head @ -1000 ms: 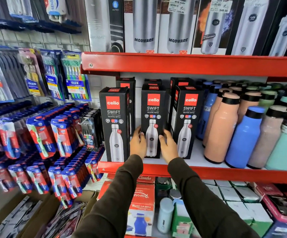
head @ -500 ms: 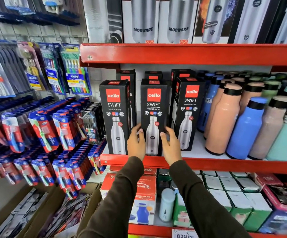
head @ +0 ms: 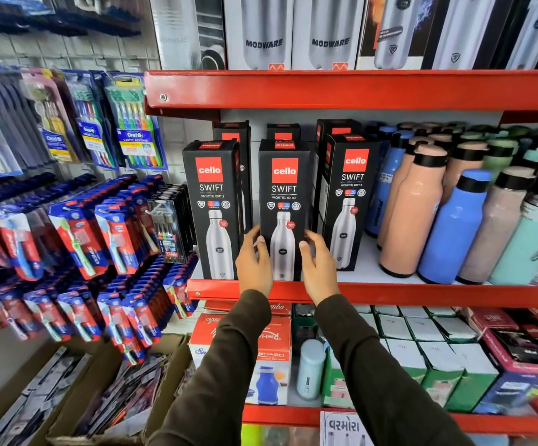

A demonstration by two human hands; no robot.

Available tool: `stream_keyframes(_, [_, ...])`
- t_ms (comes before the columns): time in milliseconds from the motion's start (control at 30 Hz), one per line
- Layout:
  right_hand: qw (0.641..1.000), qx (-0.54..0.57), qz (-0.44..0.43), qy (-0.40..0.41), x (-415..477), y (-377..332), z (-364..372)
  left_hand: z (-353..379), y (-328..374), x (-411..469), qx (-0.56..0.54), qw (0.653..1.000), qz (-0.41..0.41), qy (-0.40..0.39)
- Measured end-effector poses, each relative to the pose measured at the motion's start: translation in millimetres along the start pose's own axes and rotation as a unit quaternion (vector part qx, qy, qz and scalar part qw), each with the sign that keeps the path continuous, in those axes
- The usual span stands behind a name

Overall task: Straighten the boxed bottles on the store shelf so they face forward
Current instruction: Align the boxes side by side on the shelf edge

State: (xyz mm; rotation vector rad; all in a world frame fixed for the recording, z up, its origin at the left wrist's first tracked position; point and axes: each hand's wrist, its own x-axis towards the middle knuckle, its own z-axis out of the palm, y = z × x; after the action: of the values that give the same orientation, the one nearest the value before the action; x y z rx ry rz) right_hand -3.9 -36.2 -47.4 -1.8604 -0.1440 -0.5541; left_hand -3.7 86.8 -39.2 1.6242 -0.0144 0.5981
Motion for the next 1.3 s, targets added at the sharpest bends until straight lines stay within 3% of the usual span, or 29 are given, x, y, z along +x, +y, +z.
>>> stream_keyframes(167, [0.999,0.020,-0.016,0.047,-2,-4,-10,8,7,-15,-0.047,0.996,0.026,0.066])
stream_keyframes(333, [0.989,0.028,-0.049,0.134,6,-3,-39,27,26,-29,0.036,0.982,0.132,0.130])
stream_keyframes(467, [0.983,0.023,-0.050,0.173,22,9,-64,56,44,-38,0.085,0.970,0.210,0.089])
stream_keyframes(600, [0.986,0.013,-0.025,0.163,43,17,-85,90,51,-41,0.073,0.963,0.259,-0.020])
stream_keyframes(733, [0.994,0.004,0.035,0.106,62,28,-96,120,42,-31,0.063,0.973,0.208,-0.077])
stream_keyframes(833, [0.997,0.016,0.059,0.055,72,34,-99,135,31,-11,0.039,0.991,0.080,-0.100])
stream_keyframes(967, [0.996,0.028,0.081,0.021,76,41,-99,139,24,1,0.007,0.990,-0.047,-0.135])
stream_keyframes(1300, [0.997,0.028,0.058,0.042,69,45,-104,127,22,-1,0.012,0.994,-0.048,-0.099])
